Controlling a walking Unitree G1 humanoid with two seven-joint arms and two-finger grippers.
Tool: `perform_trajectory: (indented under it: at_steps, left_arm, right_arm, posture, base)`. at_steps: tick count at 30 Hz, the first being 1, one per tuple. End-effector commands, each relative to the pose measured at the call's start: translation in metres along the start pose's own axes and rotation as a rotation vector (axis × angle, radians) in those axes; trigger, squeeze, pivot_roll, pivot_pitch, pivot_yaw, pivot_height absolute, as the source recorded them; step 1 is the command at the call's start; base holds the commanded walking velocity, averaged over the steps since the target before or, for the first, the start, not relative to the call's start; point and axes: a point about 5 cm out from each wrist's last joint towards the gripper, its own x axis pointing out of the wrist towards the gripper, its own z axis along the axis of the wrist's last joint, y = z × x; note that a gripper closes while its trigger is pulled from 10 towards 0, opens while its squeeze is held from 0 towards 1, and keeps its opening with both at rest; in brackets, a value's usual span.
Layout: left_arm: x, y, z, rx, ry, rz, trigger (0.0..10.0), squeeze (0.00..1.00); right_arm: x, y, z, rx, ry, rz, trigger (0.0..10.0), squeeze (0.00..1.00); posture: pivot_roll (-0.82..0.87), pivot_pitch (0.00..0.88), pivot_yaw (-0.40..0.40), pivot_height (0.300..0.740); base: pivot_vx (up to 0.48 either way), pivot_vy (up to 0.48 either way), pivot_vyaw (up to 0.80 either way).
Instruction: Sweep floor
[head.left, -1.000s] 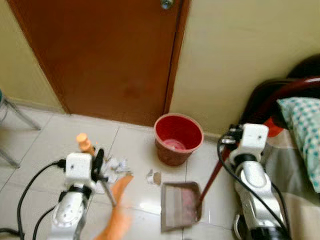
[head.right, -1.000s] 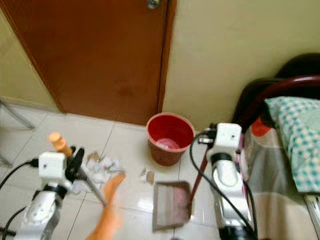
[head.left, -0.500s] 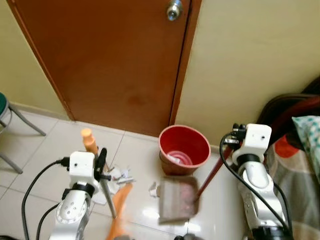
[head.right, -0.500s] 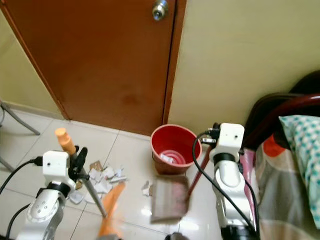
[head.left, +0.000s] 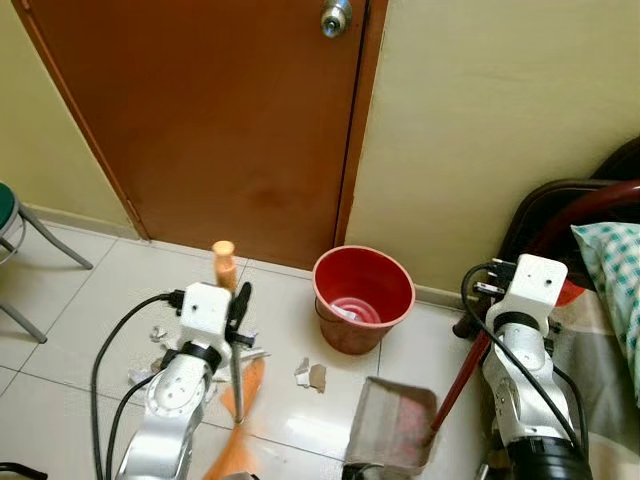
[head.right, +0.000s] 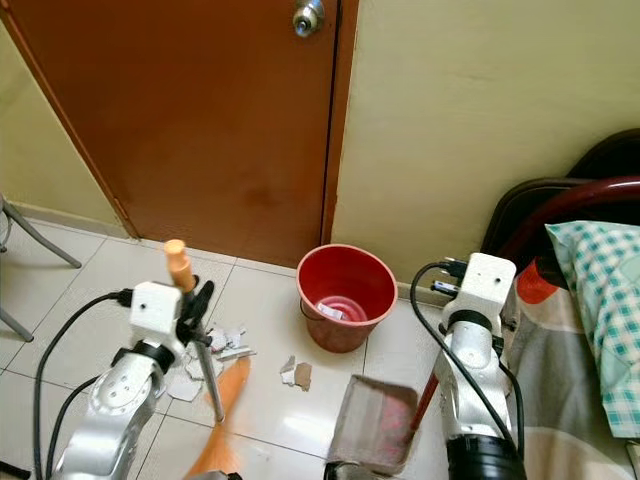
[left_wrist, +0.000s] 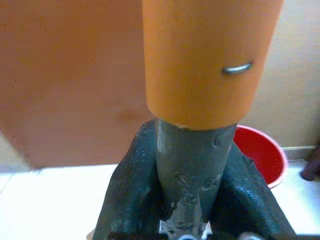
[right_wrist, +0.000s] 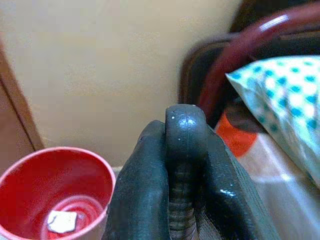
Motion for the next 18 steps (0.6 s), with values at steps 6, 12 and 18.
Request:
perform_trajectory:
  at_steps: [6, 12, 18]
  left_arm:
    - [0.023, -0.030, 0.016, 0.039, -0.088, -0.166, 10.0, 0.00]
    - [0.035, -0.066, 0.023, 0.030, -0.132, -0.319, 10.0, 0.00]
    - [0.034, -0.084, 0.023, 0.028, -0.145, -0.418, 10.0, 0.00]
  right_arm:
    - [0.008, -0.003, -0.001, -0.019, 0.010, -0.101, 10.0, 0.00]
    - [0.010, 0.004, -0.003, -0.023, 0.012, -0.110, 10.0, 0.00]
    - [0.011, 0.009, -0.002, -0.037, 0.006, -0.113, 10.0, 0.00]
  posture:
    - [0.07, 0.174, -0.015, 0.740]
    - [0.06, 0.173, -0.014, 0.740]
    - [0.06, 0.173, -0.014, 0.740]
  base:
    - [0.000, 0.000, 0.00]
    - [0.000, 0.000, 0.00]
    - [0.000, 0.000, 0.00]
